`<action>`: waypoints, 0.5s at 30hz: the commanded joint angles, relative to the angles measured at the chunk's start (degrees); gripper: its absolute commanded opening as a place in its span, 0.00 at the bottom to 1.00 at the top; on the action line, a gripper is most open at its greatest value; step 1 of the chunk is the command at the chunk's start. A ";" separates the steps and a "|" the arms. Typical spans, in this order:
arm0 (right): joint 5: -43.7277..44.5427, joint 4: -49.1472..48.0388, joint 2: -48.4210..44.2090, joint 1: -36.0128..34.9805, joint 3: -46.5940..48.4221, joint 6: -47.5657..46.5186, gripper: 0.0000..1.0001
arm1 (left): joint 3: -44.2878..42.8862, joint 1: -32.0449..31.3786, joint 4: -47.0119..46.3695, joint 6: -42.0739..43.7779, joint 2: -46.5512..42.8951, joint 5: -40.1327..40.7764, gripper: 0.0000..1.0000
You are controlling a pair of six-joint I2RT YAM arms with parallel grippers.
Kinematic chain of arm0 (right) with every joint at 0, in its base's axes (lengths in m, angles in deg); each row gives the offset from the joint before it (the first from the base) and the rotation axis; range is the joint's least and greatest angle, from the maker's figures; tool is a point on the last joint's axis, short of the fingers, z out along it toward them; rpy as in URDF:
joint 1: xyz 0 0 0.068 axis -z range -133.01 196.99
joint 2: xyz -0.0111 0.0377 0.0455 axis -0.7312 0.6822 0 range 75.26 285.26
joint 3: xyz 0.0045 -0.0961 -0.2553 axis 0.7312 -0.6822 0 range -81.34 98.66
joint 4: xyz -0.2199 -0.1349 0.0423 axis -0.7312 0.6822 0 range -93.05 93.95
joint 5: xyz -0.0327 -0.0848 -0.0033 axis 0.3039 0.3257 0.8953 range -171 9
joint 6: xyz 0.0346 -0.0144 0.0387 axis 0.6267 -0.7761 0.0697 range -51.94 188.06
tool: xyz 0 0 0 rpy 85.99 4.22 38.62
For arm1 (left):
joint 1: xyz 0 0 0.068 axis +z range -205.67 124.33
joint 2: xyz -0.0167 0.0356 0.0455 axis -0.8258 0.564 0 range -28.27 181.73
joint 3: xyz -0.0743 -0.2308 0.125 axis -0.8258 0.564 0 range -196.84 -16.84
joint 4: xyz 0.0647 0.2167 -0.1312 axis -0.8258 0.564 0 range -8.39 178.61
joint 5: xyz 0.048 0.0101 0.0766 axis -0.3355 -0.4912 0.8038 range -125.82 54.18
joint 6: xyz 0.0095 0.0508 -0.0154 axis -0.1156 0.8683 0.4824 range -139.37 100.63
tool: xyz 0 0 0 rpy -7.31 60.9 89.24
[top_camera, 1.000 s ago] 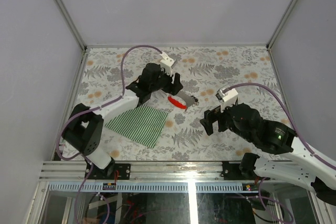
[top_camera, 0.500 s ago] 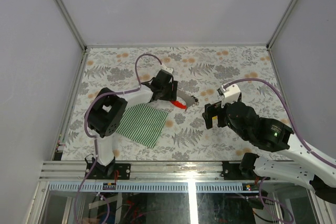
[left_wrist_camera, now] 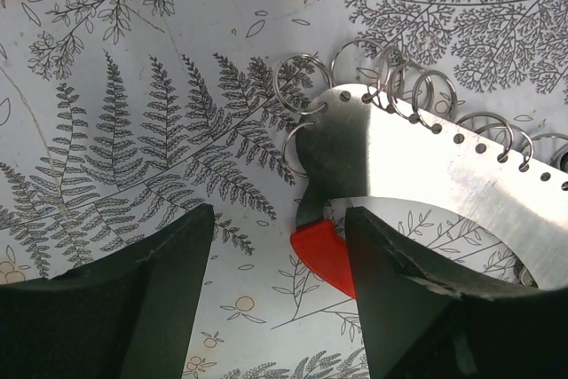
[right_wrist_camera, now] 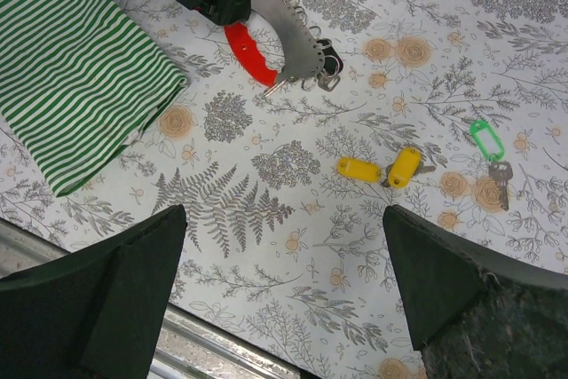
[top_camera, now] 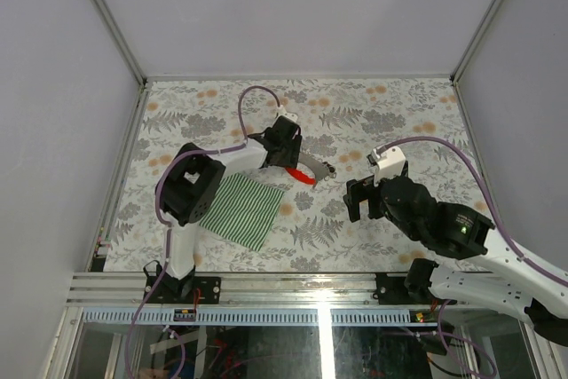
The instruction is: Put the keys on the keyring
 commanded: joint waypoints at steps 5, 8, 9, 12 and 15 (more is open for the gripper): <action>1.98 -2.03 -0.29 0.02 -1.02 0.86 0.99 | -3.73 -1.35 9.13 4.69 4.41 11.42 0.61; 2.18 -2.07 -0.36 0.02 -1.14 0.75 0.99 | -3.49 0.17 11.63 3.64 3.84 16.50 0.59; 2.13 -2.13 -0.41 0.02 -1.26 0.70 0.99 | -3.20 1.11 12.08 2.88 3.36 17.00 0.58; 1.83 -2.64 -0.75 0.02 -1.65 0.66 0.99 | -2.05 3.47 12.51 1.75 1.55 16.62 0.58; 1.61 -3.42 -0.89 0.02 -1.84 0.99 0.99 | -2.64 4.14 13.19 1.99 0.78 15.96 0.57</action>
